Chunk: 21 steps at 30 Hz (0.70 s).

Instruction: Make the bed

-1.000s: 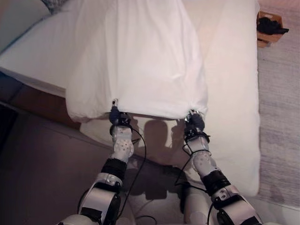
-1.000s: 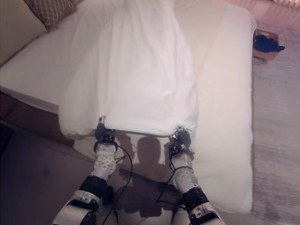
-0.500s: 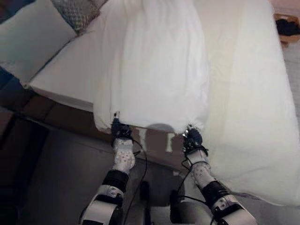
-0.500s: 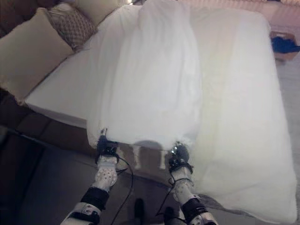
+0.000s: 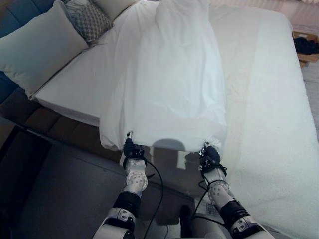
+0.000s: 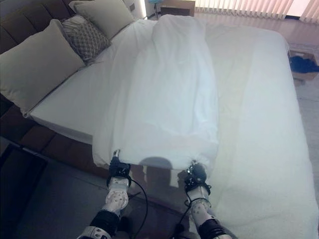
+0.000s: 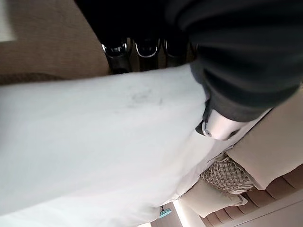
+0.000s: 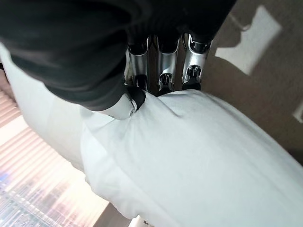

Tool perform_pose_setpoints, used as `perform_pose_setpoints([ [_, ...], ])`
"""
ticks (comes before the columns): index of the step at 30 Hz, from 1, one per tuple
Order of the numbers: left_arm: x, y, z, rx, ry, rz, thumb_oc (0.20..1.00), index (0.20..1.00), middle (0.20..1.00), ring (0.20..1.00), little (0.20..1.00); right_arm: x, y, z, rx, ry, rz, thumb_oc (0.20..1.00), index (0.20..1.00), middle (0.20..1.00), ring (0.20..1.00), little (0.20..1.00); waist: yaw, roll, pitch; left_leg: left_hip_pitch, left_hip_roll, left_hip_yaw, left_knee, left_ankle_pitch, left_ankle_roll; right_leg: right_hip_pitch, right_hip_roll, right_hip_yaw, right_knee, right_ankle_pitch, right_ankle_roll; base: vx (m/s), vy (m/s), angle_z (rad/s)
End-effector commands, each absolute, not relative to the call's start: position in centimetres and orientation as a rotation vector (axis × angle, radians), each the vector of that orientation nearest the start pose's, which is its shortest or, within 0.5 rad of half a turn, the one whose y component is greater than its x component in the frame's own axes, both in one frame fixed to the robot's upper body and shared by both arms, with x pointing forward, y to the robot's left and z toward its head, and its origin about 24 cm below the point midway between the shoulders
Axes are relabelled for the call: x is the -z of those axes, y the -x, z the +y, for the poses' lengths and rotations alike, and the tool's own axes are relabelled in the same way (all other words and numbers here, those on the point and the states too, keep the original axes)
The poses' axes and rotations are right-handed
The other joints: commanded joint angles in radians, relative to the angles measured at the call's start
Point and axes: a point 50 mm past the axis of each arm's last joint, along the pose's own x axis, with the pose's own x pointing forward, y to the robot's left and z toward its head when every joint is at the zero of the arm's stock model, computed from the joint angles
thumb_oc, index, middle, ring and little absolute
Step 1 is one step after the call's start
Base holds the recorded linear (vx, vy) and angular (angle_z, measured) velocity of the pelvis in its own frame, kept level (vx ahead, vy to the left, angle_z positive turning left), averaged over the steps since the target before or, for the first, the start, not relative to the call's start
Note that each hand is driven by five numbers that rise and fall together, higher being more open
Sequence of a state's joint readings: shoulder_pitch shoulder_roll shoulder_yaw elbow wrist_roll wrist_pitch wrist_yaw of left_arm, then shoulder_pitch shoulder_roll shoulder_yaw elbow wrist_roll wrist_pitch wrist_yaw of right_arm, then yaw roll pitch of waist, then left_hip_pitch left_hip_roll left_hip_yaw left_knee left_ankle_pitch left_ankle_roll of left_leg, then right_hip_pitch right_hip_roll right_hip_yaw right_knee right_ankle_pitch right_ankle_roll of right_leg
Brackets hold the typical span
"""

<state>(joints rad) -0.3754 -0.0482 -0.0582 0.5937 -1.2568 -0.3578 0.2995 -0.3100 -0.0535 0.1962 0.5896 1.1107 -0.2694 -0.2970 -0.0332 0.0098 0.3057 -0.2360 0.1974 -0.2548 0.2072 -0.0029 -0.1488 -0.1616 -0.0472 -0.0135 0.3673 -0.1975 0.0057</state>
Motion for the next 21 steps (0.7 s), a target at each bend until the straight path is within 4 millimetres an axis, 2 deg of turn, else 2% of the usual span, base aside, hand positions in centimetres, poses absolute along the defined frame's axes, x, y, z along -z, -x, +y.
perform_pose_setpoints([
  [1,-2.9,-30.8,19.1,-0.528,1.140,-0.076,0.200,0.200,0.200,0.200,0.200,1.2,-28.6,-17.0,0.466,-0.875,0.204,0.200,0.200,0.200,0.200,0.200,0.029,-0.054,-0.094,0.055,-0.088,0.074,0.031,-0.091,0.023,0.065,-0.337,0.100,-0.184,0.343,0.172,0.00,0.776,-0.51],
  [2,-3.1,-30.9,19.2,-0.522,1.133,-0.085,0.200,0.200,0.200,0.200,0.200,1.1,-28.8,-16.6,0.455,-0.875,0.204,0.200,0.200,0.200,0.200,0.200,0.033,-0.059,-0.087,0.052,-0.109,0.101,0.026,-0.094,0.041,0.034,-0.348,0.085,-0.191,0.397,0.160,-0.08,0.659,-0.47],
  [3,-3.1,-31.1,19.3,-0.525,1.119,-0.081,0.200,0.200,0.200,0.200,0.200,1.1,-28.9,-16.1,0.451,-0.893,0.207,0.200,0.200,0.200,0.200,0.200,0.038,-0.058,-0.081,0.057,-0.112,0.134,0.015,-0.093,0.050,0.013,-0.355,0.034,-0.190,0.419,0.151,-0.07,0.402,-0.46],
  [4,-3.1,-31.1,19.3,-0.525,1.119,-0.081,0.200,0.200,0.200,0.200,0.200,1.1,-28.9,-16.1,0.451,-0.893,0.207,0.200,0.200,0.200,0.200,0.200,0.038,-0.059,-0.082,0.056,-0.113,0.134,0.014,-0.092,0.050,0.012,-0.356,0.034,-0.191,0.419,0.151,-0.07,0.647,-0.30],
  [5,-3.1,-30.9,19.7,-0.533,1.091,-0.088,0.200,0.200,0.200,0.200,0.200,1.1,-29.1,-15.0,0.418,-0.893,0.224,0.200,0.200,0.200,0.200,0.200,0.048,-0.034,-0.080,0.076,-0.131,0.171,-0.041,-0.076,0.070,-0.002,-0.320,-0.047,-0.141,0.348,0.134,-0.06,0.671,-0.20],
  [6,-2.8,-30.8,20.0,-0.550,1.099,-0.083,0.200,0.200,0.200,0.200,0.200,1.1,-29.3,-14.5,0.402,-0.901,0.230,0.200,0.200,0.200,0.200,0.200,0.052,-0.024,-0.080,0.096,-0.140,0.194,-0.073,-0.064,0.081,-0.004,-0.276,-0.077,-0.107,0.288,0.121,-0.08,0.890,-0.28],
  [7,-2.9,-30.7,20.3,-0.556,1.101,-0.095,0.200,0.200,0.200,0.200,0.200,1.2,-29.4,-14.1,0.385,-0.904,0.234,0.200,0.200,0.200,0.200,0.200,0.069,-0.018,-0.080,0.110,-0.153,0.220,-0.108,-0.046,0.090,-0.002,-0.243,-0.154,-0.065,0.238,0.112,-0.04,0.563,-0.27],
  [8,-2.9,-30.5,20.4,-0.557,1.094,-0.097,0.200,0.200,0.200,0.200,0.200,1.2,-29.3,-13.9,0.373,-0.902,0.240,0.200,0.200,0.200,0.200,0.200,0.079,-0.013,-0.079,0.122,-0.163,0.226,-0.135,-0.036,0.094,0.005,-0.223,-0.192,-0.042,0.197,0.108,-0.05,0.510,-0.52],
  [9,-2.8,-30.4,20.6,-0.570,1.093,-0.097,0.200,0.200,0.200,0.200,0.200,1.2,-29.4,-13.3,0.354,-0.903,0.245,0.200,0.200,0.200,0.200,0.200,0.094,-0.011,-0.074,0.141,-0.171,0.244,-0.165,-0.022,0.100,0.017,-0.190,-0.258,0.000,0.141,0.096,-0.04,0.402,-0.44],
  [10,-2.8,-30.2,20.8,-0.574,1.088,-0.097,0.200,0.200,0.200,0.200,0.200,1.3,-29.4,-13.1,0.345,-0.900,0.250,0.200,0.200,0.200,0.200,0.200,0.099,-0.012,-0.075,0.152,-0.185,0.252,-0.187,-0.014,0.103,0.020,-0.147,-0.275,0.026,0.105,0.095,-0.04,0.350,-0.53],
  [12,-2.4,-30.0,20.7,-0.580,1.086,-0.084,0.200,0.200,0.200,0.200,0.200,1.7,-29.2,-13.0,0.334,-0.888,0.265,0.200,0.200,0.200,0.200,0.200,0.109,-0.029,-0.074,0.162,-0.223,0.265,-0.200,0.005,0.096,0.039,-0.044,-0.270,-0.004,0.062,0.099,-0.04,0.227,-0.33],
  [13,-2.2,-29.9,20.6,-0.580,1.087,-0.074,0.200,0.200,0.200,0.200,0.200,1.7,-29.2,-13.0,0.332,-0.884,0.265,0.200,0.200,0.200,0.200,0.200,0.111,-0.035,-0.075,0.165,-0.239,0.263,-0.208,0.015,0.092,0.050,-0.001,-0.245,-0.045,0.061,0.096,-0.04,0.151,-0.07],
  [14,-1.9,-29.9,20.5,-0.584,1.088,-0.064,0.200,0.200,0.200,0.200,0.200,1.8,-29.2,-13.3,0.340,-0.881,0.262,0.200,0.200,0.200,0.200,0.200,0.109,-0.042,-0.074,0.169,-0.257,0.264,-0.208,0.017,0.089,0.056,0.031,-0.219,-0.075,0.051,0.079,-0.01,0.097,0.06],
  [15,-1.4,-29.7,20.3,-0.594,1.098,-0.048,0.200,0.200,0.200,0.200,0.200,1.9,-29.0,-13.5,0.354,-0.881,0.262,0.200,0.200,0.200,0.200,0.200,0.107,-0.045,-0.076,0.172,-0.270,0.261,-0.202,0.014,0.088,0.075,0.042,-0.197,-0.134,0.050,0.057,0.03,0.090,0.14],
  [16,-0.9,-29.5,19.4,-0.575,1.107,-0.021,0.200,0.200,0.200,0.200,0.200,2.4,-28.5,-14.2,0.375,-0.867,0.264,0.200,0.200,0.200,0.200,0.200,0.085,-0.044,-0.075,0.154,-0.291,0.251,-0.129,-0.008,0.067,0.097,0.052,-0.159,-0.158,0.058,0.033,0.02,0.058,0.20],
  [17,-0.9,-29.5,19.4,-0.575,1.107,-0.021,0.200,0.200,0.200,0.200,0.200,2.4,-28.4,-14.2,0.375,-0.866,0.264,0.200,0.200,0.200,0.200,0.200,0.083,-0.043,-0.078,0.148,-0.291,0.249,-0.127,-0.006,0.067,0.094,0.053,-0.161,-0.161,0.063,0.033,0.02,0.081,0.60],
  [19,-0.7,-29.1,19.2,-0.578,1.119,-0.020,0.200,0.200,0.200,0.200,0.200,2.6,-28.1,-14.6,0.370,-0.837,0.272,0.200,0.200,0.200,0.200,0.200,0.084,-0.041,-0.063,0.116,-0.297,0.259,-0.009,-0.017,0.032,0.128,0.032,-0.187,-0.192,0.061,0.021,0.01,0.080,0.92],
  [20,-0.7,-29.0,19.3,-0.585,1.120,-0.024,0.200,0.200,0.200,0.200,0.200,2.7,-28.0,-14.6,0.366,-0.828,0.274,0.200,0.200,0.200,0.200,0.200,0.097,-0.042,-0.052,0.093,-0.308,0.227,0.064,-0.009,0.023,0.139,0.035,-0.172,-0.192,0.058,0.017,0.02,0.088,0.58],
  [21,-0.7,-28.9,19.3,-0.593,1.134,-0.029,0.200,0.200,0.200,0.200,0.200,2.7,-28.0,-14.7,0.369,-0.822,0.274,0.200,0.200,0.200,0.200,0.200,0.101,-0.046,-0.049,0.084,-0.301,0.214,0.081,-0.012,0.029,0.142,0.028,-0.167,-0.194,0.059,0.020,0.04,0.109,0.25],
])
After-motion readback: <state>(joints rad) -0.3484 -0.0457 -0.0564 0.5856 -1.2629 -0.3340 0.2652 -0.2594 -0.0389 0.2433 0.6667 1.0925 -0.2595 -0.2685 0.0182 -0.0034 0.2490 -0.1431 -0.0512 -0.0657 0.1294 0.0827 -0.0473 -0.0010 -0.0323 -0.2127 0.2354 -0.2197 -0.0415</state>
